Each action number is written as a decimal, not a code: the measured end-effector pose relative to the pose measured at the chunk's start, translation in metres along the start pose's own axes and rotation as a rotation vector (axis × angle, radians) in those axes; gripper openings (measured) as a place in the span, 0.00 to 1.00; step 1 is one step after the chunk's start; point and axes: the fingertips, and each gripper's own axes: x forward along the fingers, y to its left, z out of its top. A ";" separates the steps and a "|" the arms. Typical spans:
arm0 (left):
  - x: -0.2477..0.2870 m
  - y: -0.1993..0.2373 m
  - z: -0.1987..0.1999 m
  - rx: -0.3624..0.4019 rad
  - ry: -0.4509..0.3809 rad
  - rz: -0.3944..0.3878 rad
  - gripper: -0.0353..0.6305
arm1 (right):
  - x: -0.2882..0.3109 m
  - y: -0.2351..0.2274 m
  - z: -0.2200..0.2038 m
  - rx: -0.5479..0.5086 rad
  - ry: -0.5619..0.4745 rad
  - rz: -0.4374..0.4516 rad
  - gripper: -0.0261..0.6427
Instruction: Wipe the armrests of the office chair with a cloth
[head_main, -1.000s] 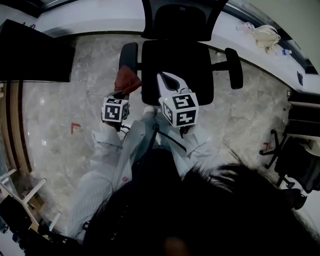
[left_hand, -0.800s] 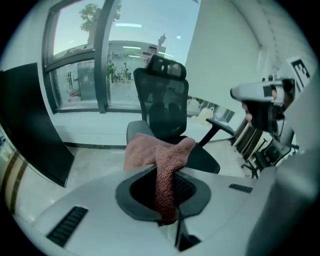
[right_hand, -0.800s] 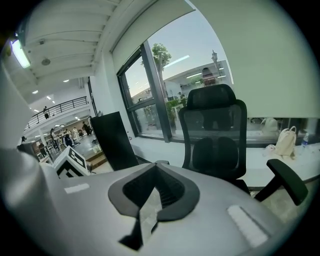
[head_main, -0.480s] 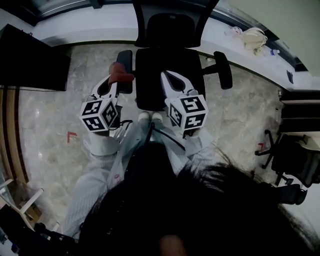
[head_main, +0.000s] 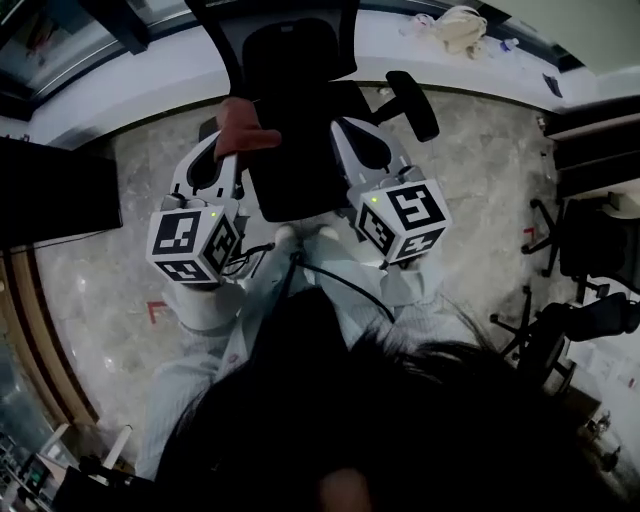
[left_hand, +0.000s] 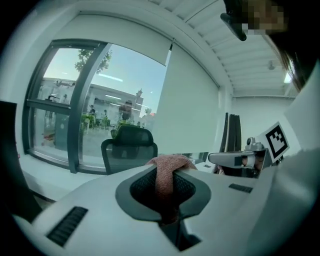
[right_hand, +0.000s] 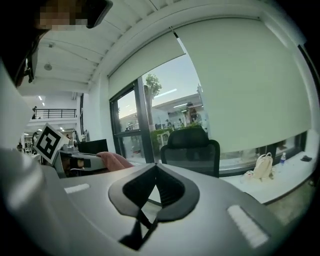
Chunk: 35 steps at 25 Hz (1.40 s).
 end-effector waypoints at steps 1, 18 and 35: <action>0.006 -0.008 0.001 0.007 -0.002 -0.016 0.10 | -0.004 -0.007 -0.001 -0.007 -0.001 -0.010 0.04; 0.144 -0.162 -0.004 0.036 -0.021 0.084 0.10 | -0.062 -0.205 -0.005 -0.032 -0.003 0.086 0.04; 0.255 -0.354 -0.008 0.018 -0.002 0.202 0.10 | -0.157 -0.364 0.020 -0.150 0.003 0.357 0.04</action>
